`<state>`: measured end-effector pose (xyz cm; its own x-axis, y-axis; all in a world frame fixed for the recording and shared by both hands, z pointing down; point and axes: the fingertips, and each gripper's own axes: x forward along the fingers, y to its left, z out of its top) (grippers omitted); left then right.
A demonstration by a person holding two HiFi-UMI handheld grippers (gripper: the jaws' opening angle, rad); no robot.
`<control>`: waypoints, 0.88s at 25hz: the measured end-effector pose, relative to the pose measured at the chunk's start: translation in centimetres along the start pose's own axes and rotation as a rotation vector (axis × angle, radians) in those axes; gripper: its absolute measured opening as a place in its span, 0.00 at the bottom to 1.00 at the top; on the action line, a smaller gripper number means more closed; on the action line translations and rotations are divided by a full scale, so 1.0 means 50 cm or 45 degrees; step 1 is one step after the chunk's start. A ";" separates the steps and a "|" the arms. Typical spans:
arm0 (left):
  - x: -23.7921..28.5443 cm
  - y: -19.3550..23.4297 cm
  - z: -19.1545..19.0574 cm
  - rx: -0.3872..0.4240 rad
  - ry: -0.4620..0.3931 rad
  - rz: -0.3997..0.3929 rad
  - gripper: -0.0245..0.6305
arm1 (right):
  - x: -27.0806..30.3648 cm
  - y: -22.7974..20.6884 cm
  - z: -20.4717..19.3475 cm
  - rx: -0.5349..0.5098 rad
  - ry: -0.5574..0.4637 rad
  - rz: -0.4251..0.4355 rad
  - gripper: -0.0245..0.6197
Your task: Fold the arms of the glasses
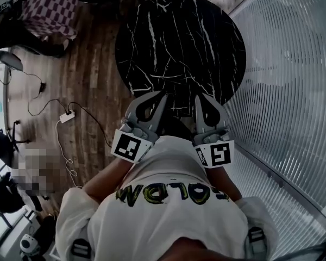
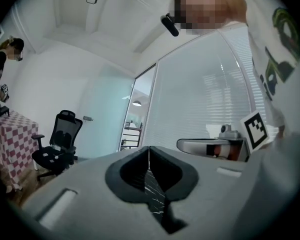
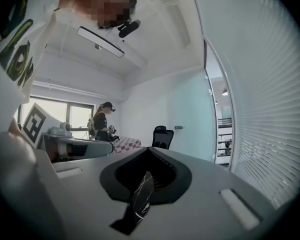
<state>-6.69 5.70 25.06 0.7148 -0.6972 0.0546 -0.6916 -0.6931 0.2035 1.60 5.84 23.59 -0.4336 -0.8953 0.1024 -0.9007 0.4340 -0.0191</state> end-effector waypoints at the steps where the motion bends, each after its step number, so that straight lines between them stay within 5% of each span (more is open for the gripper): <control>1: 0.007 0.004 -0.003 -0.005 0.007 0.001 0.05 | 0.005 -0.006 -0.005 0.001 0.009 0.007 0.04; 10: 0.063 0.042 -0.063 -0.019 0.132 -0.020 0.10 | 0.059 -0.065 -0.073 -0.038 0.109 0.060 0.04; 22: 0.128 0.139 -0.296 -0.024 0.424 -0.059 0.22 | 0.142 -0.155 -0.264 -0.061 0.320 0.062 0.04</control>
<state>-5.37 -0.88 41.31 0.7425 -0.5645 0.3606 -0.6574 -0.7173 0.2308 5.88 -2.55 37.59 -0.4505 -0.8228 0.3466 -0.8741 0.4855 0.0166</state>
